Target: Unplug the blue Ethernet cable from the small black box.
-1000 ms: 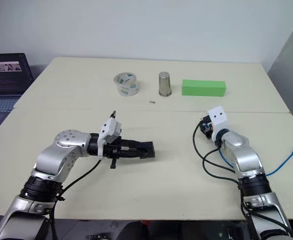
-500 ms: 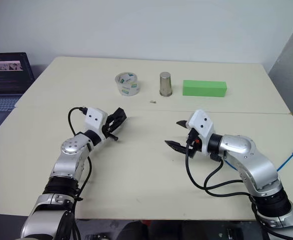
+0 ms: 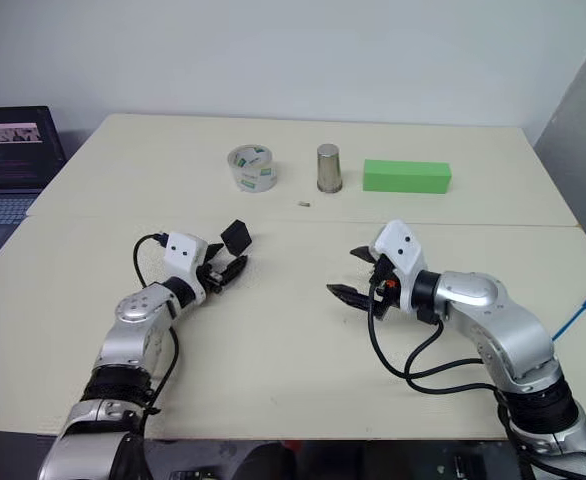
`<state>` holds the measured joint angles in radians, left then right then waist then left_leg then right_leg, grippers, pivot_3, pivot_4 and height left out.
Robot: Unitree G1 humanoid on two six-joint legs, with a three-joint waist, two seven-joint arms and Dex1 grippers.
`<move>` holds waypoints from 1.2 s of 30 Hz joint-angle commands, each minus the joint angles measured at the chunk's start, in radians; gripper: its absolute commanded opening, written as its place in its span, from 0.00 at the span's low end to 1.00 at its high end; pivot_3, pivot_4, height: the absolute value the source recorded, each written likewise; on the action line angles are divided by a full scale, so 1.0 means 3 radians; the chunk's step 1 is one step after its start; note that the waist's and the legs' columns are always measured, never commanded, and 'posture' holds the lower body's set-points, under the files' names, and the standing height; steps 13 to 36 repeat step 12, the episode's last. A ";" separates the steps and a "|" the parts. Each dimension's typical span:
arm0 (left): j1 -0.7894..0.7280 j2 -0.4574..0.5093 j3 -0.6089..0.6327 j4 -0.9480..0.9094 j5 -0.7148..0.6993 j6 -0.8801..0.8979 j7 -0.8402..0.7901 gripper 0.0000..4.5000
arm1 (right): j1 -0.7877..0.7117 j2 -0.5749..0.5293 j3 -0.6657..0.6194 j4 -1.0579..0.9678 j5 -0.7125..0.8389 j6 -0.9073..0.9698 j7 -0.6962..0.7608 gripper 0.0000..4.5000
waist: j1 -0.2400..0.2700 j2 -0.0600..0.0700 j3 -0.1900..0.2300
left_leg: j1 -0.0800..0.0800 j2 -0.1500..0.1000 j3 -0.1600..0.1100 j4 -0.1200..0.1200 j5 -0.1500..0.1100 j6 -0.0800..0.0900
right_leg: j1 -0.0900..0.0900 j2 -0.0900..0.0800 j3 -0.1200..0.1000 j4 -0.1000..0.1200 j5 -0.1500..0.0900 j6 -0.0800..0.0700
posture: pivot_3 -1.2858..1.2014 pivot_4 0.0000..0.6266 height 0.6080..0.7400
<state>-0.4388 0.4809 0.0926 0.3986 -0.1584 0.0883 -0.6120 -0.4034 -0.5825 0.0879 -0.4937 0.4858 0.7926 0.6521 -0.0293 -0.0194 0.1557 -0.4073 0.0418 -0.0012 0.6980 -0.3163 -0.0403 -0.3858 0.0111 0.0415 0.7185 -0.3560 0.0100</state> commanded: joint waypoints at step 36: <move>0.0278 0.0785 0.0130 -0.1602 -0.0580 0.1103 -0.0809 0.71 | 0.0729 -0.0429 -0.0967 -0.0207 0.0127 0.0064 -0.0101 0.90 | 0.0004 0.0001 0.0000 | 0.0002 -0.0001 0.0001 -0.0001 0.0000 0.0000 | 0.0002 0.0001 0.0003 0.0000 0.0000 0.0000 | 0.52 0.24 1.00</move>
